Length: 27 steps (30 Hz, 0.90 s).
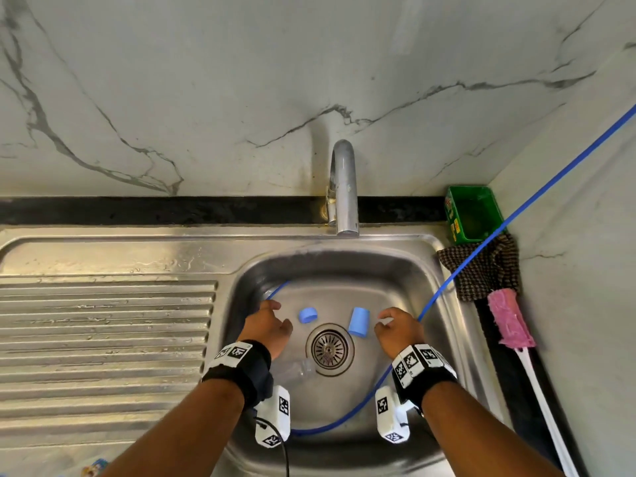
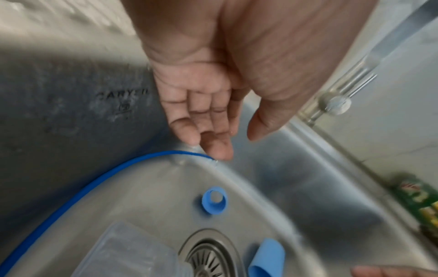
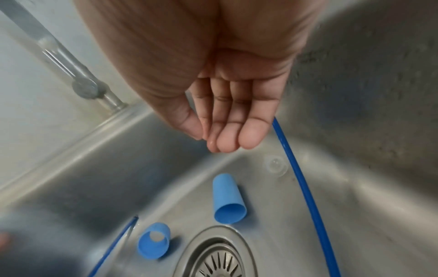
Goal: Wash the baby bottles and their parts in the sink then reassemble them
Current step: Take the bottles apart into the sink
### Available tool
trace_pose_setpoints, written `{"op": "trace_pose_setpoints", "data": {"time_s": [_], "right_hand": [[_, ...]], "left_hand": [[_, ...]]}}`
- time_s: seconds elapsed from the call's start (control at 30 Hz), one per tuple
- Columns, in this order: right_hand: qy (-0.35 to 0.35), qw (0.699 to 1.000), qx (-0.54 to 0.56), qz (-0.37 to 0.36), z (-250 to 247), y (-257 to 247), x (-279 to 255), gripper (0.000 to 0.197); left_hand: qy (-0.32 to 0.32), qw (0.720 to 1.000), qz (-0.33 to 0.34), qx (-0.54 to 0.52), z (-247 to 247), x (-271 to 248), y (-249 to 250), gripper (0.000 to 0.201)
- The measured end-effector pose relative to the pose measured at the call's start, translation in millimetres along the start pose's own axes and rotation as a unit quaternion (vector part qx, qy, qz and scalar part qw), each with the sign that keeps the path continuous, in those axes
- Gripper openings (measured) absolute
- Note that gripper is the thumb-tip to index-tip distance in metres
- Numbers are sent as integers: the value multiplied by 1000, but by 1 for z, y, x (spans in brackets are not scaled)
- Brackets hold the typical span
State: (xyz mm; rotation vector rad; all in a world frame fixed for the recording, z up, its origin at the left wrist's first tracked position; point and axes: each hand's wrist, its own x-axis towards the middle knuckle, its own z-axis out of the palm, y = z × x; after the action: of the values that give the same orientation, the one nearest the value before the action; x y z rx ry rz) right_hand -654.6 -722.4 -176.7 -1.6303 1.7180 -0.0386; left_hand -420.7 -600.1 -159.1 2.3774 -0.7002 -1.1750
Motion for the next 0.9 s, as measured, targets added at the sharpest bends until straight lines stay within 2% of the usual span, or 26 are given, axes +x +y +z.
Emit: {"op": "trace_pose_setpoints", "data": {"time_s": [0.1,0.2,0.37,0.47,0.6,0.73,0.8,0.9], "right_hand": [[-7,999,1,-35,-16,0,-12,17],[-24,996,-2,-89,-24,-1,-30,20],[-34,965,6,-259,-13,-35,-76,34],[-69,931,17,-359,5,-80,-124,37],[-166,854,15,-494,29,-134,-192,46],[-254,763,6,-595,75,-170,-234,26],[-281,737,-18,-614,102,-181,-245,43],[-290,734,-56,-612,144,-200,-261,71]], "left_hand": [[30,998,48,-20,-11,-18,2,27],[60,992,108,-40,-21,-42,11,23],[114,956,248,-112,-49,-108,31,26],[134,939,299,-107,-86,-158,35,27],[157,914,341,-156,-132,-206,23,26],[203,895,355,-178,-186,-232,-11,28],[226,897,341,-167,-209,-238,-31,25],[249,901,313,-166,-239,-243,-67,24]]}}
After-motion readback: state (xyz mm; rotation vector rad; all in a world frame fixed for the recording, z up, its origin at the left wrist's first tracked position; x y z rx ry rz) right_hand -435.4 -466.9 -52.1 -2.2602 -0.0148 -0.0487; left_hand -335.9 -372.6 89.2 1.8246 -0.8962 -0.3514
